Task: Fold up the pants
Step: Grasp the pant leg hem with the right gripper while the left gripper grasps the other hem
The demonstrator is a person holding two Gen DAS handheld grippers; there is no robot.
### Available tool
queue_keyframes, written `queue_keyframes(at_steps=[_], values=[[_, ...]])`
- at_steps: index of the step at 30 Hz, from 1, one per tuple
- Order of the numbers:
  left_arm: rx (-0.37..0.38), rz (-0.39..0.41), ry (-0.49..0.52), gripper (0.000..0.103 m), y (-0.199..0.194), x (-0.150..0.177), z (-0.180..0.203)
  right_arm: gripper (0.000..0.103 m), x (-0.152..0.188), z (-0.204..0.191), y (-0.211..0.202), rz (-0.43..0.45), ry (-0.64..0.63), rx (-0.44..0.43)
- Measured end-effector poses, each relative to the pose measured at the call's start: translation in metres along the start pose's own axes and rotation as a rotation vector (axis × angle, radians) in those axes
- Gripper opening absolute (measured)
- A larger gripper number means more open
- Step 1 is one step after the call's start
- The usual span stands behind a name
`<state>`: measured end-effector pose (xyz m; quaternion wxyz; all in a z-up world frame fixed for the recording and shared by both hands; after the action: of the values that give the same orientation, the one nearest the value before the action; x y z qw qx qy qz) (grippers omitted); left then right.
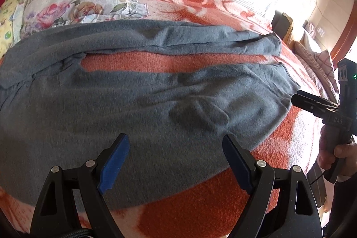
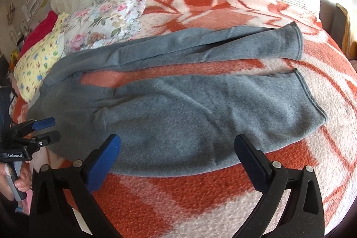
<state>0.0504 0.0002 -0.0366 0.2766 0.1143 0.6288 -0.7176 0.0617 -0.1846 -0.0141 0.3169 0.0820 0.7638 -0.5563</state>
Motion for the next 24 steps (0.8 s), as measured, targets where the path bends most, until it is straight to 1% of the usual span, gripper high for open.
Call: queue_keyframes(at_steps=[5,7,10,14,17,19,22,24], values=[[-0.011,-0.006,0.044,0.086,0.009,-0.019,-0.002,0.102,-0.007,0.018,0.005,-0.013,0.049,-0.029],[-0.013,-0.01,0.071,0.086,0.013,-0.031,-0.002,0.102,-0.012,0.026,0.007,-0.017,0.06,-0.028],[-0.013,-0.011,0.104,0.086,0.02,-0.049,-0.003,0.102,-0.025,0.038,0.009,-0.019,0.063,0.01],[0.016,-0.017,0.129,0.086,0.03,-0.077,-0.002,0.102,-0.047,0.06,0.008,-0.001,0.076,0.06],[0.029,-0.014,0.168,0.086,0.037,-0.1,0.004,0.102,-0.066,0.078,0.007,0.018,0.09,0.088],[0.033,-0.007,0.216,0.086,0.043,-0.117,0.013,0.102,-0.079,0.088,0.005,0.031,0.096,0.098],[0.051,0.007,0.301,0.086,0.056,-0.143,0.027,0.101,-0.099,0.105,0.004,0.04,0.09,0.142],[0.046,0.0,0.342,0.086,0.069,-0.161,0.032,0.1,-0.114,0.116,0.004,0.05,0.076,0.179]])
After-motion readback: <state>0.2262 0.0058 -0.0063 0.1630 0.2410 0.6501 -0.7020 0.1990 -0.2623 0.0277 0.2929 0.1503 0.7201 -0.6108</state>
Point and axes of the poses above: each gripper's, at about its wrist camera, not at the fingertips, and y roughly the way its jaws point, z to its right, x to its underside, the point moved 2 cm from there along y, roughly the way its jaws point, and after that the axes turned 4 degrees about -z, right-handed, at the moved point
